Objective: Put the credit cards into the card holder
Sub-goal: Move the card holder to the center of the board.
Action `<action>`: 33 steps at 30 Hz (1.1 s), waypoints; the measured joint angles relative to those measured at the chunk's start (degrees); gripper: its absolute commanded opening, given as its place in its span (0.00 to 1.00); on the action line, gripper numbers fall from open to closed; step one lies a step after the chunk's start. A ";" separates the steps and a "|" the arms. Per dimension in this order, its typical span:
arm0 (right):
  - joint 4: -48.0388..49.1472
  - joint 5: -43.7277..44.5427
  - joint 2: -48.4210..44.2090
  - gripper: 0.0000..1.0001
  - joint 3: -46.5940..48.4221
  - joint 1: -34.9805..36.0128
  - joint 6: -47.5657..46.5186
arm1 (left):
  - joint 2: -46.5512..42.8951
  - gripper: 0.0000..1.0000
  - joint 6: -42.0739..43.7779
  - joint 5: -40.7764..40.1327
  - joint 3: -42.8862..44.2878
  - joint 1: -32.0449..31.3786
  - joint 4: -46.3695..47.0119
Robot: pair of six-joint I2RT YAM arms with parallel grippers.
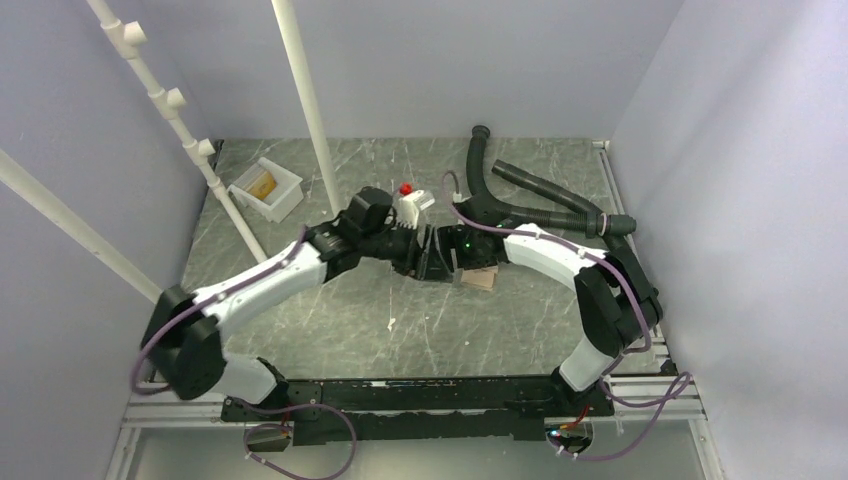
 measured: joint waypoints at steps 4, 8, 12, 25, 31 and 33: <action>-3.82 10.69 1.38 0.75 1.86 4.07 1.46 | -10.49 0.73 2.69 -2.86 -4.94 0.00 -4.00; -7.78 22.25 5.05 0.72 4.81 6.95 4.15 | -19.32 0.73 3.91 -6.71 -8.59 0.00 -7.91; -9.46 26.64 6.91 0.67 4.98 7.78 6.05 | -24.17 0.74 4.15 -9.40 -9.88 0.00 -10.84; -3.10 24.11 -1.84 0.49 -5.81 -8.98 13.64 | -31.28 0.75 5.14 -13.22 -11.47 0.00 -17.00; -3.82 20.37 -11.54 0.63 -14.19 -17.22 15.54 | -31.87 0.75 5.14 -13.38 -11.89 0.00 -17.07; -6.34 19.93 -14.34 0.74 -15.54 -17.51 15.96 | -31.74 0.75 5.16 -13.38 -11.89 0.00 -17.07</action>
